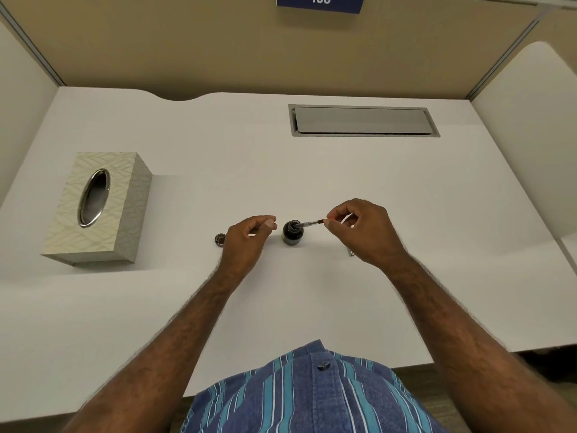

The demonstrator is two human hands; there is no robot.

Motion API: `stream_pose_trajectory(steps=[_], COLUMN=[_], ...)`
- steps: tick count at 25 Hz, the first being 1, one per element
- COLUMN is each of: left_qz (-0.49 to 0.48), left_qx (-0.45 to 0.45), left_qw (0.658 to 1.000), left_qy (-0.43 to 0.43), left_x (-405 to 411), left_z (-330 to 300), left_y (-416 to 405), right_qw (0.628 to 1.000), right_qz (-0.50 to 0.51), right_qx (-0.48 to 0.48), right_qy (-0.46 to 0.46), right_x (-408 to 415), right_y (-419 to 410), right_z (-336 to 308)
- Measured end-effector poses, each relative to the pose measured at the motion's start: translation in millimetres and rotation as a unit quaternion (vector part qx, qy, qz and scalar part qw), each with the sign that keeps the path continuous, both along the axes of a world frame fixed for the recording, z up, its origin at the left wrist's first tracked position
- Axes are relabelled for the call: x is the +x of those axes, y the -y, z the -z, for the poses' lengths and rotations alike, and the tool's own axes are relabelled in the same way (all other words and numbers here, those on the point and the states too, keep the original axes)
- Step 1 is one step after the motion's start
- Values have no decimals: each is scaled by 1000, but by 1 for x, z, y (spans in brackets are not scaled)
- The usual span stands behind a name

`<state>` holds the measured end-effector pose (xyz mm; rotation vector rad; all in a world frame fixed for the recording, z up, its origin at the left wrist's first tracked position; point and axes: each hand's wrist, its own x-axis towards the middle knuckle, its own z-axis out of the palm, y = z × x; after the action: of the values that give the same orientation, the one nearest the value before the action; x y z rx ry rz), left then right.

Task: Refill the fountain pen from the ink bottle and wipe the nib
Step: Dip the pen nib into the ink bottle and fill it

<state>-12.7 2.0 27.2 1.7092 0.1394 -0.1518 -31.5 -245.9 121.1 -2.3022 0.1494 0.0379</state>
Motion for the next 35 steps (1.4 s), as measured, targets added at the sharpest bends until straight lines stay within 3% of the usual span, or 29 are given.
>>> stream_pose_trajectory(steps=[8,15,35], left_qz=[97,173,211], left_qx=[72,76,46], left_qw=[992,979,974], left_qy=[40,76,68], left_x=[24,47,51], left_z=[-2,-5,6], left_y=[4,10,16], right_qw=[997,990,992], right_qz=[-53,-106,-97], right_qx=[-52,-95,-75], right_qy=[7,-3,-23], right_x=[27,46,50], right_y=[-16,-29,-35], right_z=[2,3,8])
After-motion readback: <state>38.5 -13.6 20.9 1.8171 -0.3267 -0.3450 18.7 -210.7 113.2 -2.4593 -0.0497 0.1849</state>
